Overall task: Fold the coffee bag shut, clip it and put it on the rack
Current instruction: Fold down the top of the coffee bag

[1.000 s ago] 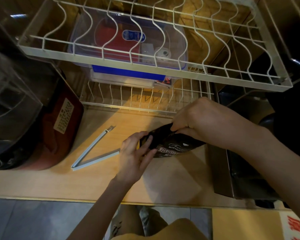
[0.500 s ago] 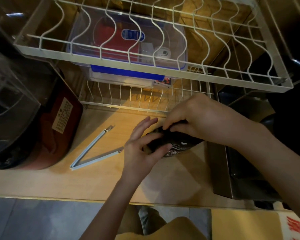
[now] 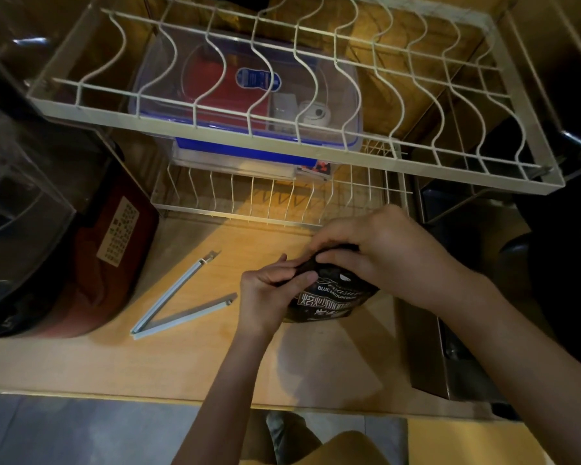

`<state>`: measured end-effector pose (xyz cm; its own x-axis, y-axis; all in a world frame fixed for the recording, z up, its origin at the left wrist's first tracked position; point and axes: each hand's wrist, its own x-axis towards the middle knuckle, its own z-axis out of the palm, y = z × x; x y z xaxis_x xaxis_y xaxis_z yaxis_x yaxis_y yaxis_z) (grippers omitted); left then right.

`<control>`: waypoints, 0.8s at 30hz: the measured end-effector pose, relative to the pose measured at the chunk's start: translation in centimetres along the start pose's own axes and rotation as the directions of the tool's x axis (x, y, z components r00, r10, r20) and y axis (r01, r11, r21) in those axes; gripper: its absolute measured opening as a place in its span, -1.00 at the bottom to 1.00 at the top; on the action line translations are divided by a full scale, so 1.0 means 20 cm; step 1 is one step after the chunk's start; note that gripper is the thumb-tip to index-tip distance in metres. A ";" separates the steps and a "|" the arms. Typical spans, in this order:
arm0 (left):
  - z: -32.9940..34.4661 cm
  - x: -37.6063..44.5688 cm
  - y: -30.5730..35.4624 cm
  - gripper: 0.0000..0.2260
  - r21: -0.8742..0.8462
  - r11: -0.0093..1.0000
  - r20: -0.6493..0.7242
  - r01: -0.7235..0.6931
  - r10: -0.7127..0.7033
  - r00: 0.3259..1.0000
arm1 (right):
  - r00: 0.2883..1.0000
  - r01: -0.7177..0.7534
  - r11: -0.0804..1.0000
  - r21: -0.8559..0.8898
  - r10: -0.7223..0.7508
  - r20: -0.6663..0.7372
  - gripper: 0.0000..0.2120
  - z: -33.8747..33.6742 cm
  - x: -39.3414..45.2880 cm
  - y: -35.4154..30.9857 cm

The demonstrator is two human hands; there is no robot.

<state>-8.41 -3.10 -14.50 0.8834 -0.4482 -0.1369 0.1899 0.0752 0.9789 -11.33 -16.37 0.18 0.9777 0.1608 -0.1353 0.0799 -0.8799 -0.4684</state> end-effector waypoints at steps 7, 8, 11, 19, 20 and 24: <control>-0.07 -0.01 0.00 -0.86 -0.117 0.986 -0.002 0.115 -0.117 0.993 | 0.999 -0.020 0.977 -0.212 0.026 0.023 -0.79 -0.10 0.02 0.02; -0.08 -0.01 0.01 -0.84 -0.148 0.978 -0.001 0.150 -0.152 0.988 | 0.999 -0.031 0.993 -0.115 0.035 0.033 -0.84 -0.11 0.01 0.03; -0.09 -0.02 0.05 -0.81 -0.193 0.967 0.008 0.165 -0.166 0.986 | 0.999 -0.035 0.998 0.051 0.035 0.006 -0.93 -0.10 0.02 0.07; -0.04 0.01 0.18 -0.76 -0.006 0.999 0.101 -0.045 0.046 0.994 | 0.996 -0.041 0.994 0.101 0.049 -0.070 -0.90 -0.06 0.04 0.07; -0.02 0.01 0.18 -0.84 -0.038 0.999 0.083 -0.022 0.025 0.996 | 0.994 -0.049 0.992 0.115 0.059 -0.088 -0.86 -0.06 0.04 0.08; -0.04 0.02 0.17 -0.85 -0.168 0.983 0.049 0.078 -0.071 0.996 | 0.953 -0.162 0.886 0.436 0.254 -0.163 -0.41 -0.02 -0.06 0.17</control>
<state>-7.15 -2.34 -11.35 0.8457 -0.4953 -0.1988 0.3278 0.1882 0.9258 -12.25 -19.67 -0.83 0.9840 -0.1435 -0.1058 -0.1721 -0.6105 -0.7731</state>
